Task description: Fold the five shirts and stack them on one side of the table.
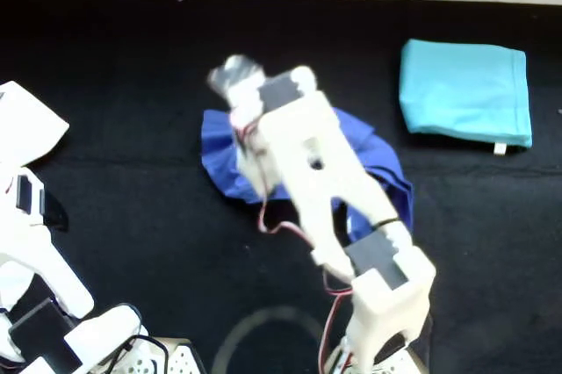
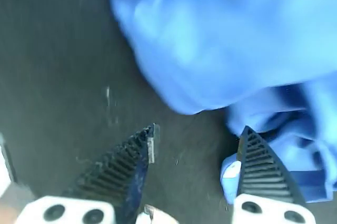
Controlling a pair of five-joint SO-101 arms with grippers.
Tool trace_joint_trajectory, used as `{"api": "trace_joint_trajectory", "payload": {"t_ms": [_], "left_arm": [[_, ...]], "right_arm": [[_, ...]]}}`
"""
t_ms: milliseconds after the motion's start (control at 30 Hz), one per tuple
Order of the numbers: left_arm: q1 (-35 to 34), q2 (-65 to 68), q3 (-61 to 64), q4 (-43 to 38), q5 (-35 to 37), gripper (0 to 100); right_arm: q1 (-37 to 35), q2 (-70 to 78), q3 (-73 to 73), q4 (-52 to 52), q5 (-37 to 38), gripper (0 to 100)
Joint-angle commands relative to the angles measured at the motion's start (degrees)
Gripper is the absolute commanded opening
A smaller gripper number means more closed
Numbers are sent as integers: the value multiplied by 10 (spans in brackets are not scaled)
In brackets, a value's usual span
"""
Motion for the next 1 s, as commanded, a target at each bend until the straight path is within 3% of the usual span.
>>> {"api": "trace_joint_trajectory", "payload": {"t_ms": [0, 233, 400, 467, 567, 967], "left_arm": [[2, -5, -3, 0, 4, 210], [2, -6, -3, 0, 4, 210], [2, -7, -3, 4, 4, 210], [2, -7, -2, 4, 4, 210], [2, -7, -2, 4, 4, 210], [7, -3, 38, -8, 4, 210]], "right_arm": [[-11, -32, 94, -77, 25, 238], [-7, -12, 182, -204, 54, 238], [32, 61, 151, -262, 52, 237], [52, 85, 109, -264, 51, 190], [75, 93, 42, -252, 51, 7], [80, 95, -329, -81, 51, 7]]}}
